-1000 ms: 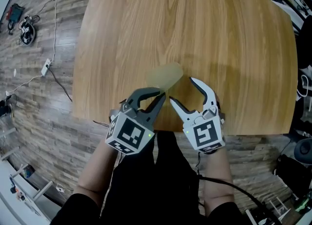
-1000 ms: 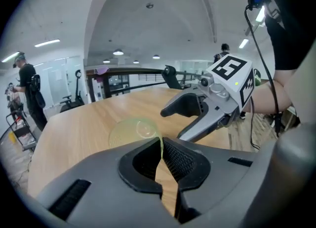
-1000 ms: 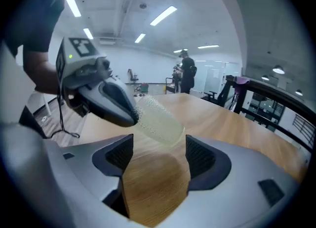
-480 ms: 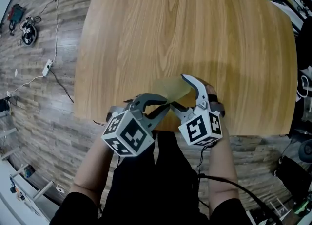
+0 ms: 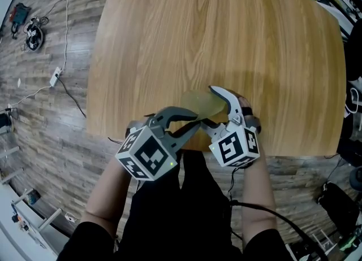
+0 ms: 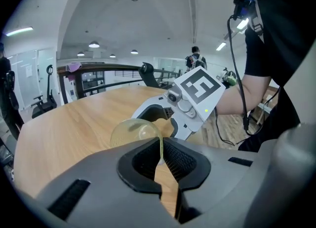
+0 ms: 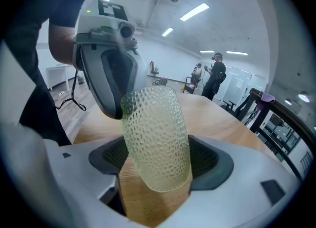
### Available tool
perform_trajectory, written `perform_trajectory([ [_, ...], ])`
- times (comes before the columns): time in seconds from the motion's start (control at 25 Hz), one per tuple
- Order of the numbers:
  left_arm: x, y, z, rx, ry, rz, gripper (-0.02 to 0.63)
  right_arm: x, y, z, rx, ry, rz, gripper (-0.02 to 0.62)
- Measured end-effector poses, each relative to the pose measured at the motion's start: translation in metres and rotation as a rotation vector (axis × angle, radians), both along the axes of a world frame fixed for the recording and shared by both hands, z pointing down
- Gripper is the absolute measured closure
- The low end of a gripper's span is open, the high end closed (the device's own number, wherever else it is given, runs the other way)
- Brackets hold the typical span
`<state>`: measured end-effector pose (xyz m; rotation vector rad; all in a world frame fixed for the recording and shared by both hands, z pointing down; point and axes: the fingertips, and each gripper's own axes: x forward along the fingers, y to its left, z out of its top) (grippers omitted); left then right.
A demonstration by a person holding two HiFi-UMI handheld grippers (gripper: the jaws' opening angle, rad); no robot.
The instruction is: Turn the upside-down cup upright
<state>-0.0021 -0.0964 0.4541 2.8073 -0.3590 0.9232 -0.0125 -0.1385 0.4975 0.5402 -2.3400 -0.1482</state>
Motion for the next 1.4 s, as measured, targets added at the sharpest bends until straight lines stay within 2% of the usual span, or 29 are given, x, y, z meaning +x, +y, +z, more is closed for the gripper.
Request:
perform_trajectory([
  [0.48, 0.009, -0.002, -0.026, 0.132, 0.063, 0.009, 0.571, 0.007, -0.001, -0.016, 0.008, -0.163, 0.101, 0.261],
  [0.64, 0.012, -0.002, -0.024, 0.144, 0.04, 0.017, 0.572, 0.003, -0.003, -0.013, -0.005, -0.173, 0.154, 0.261],
  [0.88, 0.014, -0.007, -0.021, 0.183, 0.002, -0.003, 0.569, 0.002, -0.005, -0.004, -0.08, -0.25, 0.249, 0.261],
  [1.0, 0.014, -0.005, -0.019, 0.209, -0.014, -0.008, 0.566, 0.001, -0.003, -0.001, -0.08, -0.287, 0.26, 0.261],
  [1.08, 0.015, -0.003, -0.021, 0.211, -0.018, -0.007, 0.565, 0.002, 0.0, 0.002, -0.061, -0.271, 0.247, 0.261],
  [1.16, 0.015, -0.002, -0.025, 0.201, -0.004, -0.012, 0.557, 0.004, 0.002, 0.007, -0.039, -0.245, 0.231, 0.261],
  [1.2, 0.014, -0.002, -0.025, 0.198, 0.002, -0.01, 0.53, 0.005, 0.004, 0.008, -0.034, -0.245, 0.23, 0.261],
  [1.32, 0.01, -0.004, -0.029, 0.213, 0.014, -0.036, 0.509, 0.01, 0.005, 0.009, -0.048, -0.289, 0.273, 0.261],
  [1.4, 0.004, -0.015, -0.042, 0.235, 0.092, -0.104, 0.506, 0.015, 0.003, 0.006, -0.074, -0.341, 0.319, 0.261],
])
